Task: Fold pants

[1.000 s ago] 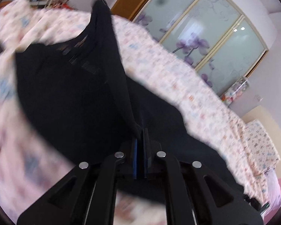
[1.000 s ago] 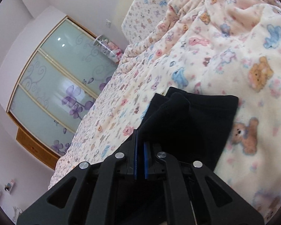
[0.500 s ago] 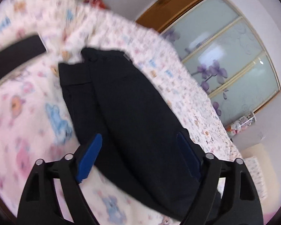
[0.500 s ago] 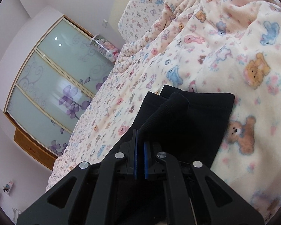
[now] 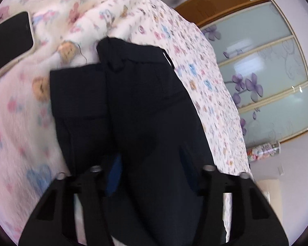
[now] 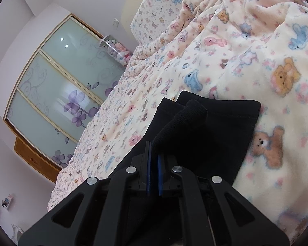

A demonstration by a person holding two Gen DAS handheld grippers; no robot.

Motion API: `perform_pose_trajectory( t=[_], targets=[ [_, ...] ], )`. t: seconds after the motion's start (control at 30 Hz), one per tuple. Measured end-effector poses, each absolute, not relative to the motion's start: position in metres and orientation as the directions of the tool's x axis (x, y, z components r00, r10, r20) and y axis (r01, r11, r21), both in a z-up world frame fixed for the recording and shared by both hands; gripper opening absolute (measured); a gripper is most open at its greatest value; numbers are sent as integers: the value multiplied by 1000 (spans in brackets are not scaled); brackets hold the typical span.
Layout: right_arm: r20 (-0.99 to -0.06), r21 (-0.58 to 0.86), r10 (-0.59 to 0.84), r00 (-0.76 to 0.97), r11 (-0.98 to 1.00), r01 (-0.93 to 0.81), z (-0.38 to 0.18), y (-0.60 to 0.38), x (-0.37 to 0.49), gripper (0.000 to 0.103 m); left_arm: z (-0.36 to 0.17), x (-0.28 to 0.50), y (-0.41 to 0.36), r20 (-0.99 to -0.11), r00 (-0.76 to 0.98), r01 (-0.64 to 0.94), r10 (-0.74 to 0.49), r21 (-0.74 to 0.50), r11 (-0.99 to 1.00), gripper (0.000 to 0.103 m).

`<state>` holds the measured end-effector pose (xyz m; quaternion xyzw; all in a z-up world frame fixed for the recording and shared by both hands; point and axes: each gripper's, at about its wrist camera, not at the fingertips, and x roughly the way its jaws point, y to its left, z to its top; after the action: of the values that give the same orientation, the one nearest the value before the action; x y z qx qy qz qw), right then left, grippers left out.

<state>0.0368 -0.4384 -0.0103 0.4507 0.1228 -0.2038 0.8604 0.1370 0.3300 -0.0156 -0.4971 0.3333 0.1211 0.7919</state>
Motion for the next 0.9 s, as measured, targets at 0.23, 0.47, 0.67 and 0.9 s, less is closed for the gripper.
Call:
perform_pose_trajectory(
  t=[0.23,0.47,0.67,0.9],
  targets=[
    [-386,723,-242,890,520,455,-9,-438,37,5,2,118,328,-641,765,-517,-54,-663,542,8],
    [-376,729,-259,890,509,457,-8,-443,32,5,-9,87,321,-643,762,-550,73,-584,597,9],
    [-409,752,-247,878,454,478,-18,-452,28,5,-24,94,305,-675,718,-596,171,-468,652,19],
    [-376,669,-216,901,610,425,20,-446,50,5,-29,88,313,-665,734,-588,140,-517,622,21]
  ],
)
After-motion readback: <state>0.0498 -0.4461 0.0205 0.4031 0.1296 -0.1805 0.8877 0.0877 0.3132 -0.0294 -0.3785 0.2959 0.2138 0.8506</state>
